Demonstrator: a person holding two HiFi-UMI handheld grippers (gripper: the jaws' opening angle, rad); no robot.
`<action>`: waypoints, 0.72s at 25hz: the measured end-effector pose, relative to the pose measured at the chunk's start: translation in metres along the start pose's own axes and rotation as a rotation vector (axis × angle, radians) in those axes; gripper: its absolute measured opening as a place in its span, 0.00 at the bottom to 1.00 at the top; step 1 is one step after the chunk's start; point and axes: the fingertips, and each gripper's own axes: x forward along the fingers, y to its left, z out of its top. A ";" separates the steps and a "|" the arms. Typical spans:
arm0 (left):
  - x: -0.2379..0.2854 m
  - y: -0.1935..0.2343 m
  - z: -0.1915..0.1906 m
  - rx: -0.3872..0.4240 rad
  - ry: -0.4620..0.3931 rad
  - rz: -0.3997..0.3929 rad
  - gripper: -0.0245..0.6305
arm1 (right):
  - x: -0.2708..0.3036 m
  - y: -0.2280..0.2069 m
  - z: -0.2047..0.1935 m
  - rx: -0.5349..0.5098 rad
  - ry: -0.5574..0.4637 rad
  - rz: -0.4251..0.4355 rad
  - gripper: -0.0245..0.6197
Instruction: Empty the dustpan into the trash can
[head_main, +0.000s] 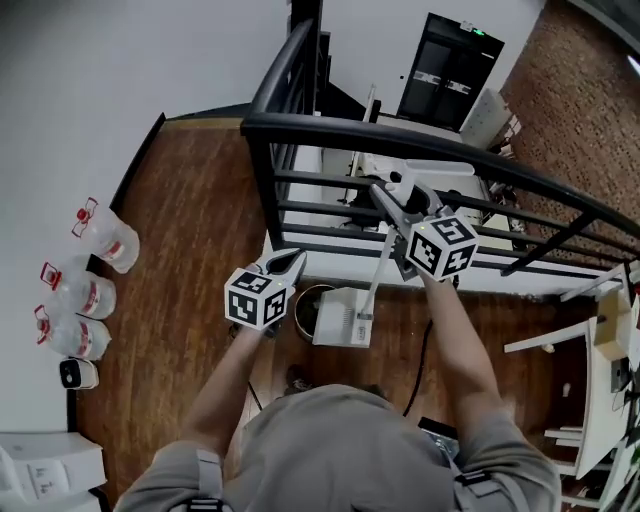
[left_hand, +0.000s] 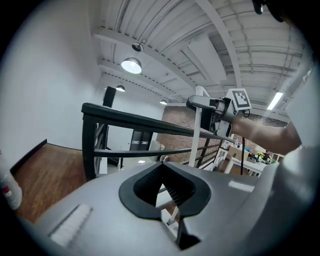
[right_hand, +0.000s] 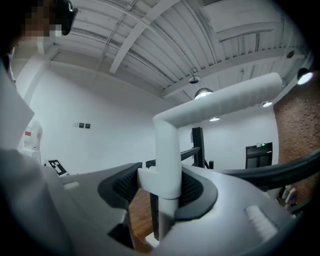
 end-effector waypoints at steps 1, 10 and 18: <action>0.006 -0.011 0.000 0.007 0.005 -0.009 0.04 | -0.015 -0.007 0.000 0.012 -0.003 -0.010 0.33; 0.065 -0.118 0.000 0.042 0.023 -0.089 0.04 | -0.151 -0.062 0.024 0.078 -0.091 -0.094 0.32; 0.096 -0.188 -0.009 0.058 0.046 -0.153 0.04 | -0.235 -0.116 0.043 0.050 -0.146 -0.218 0.32</action>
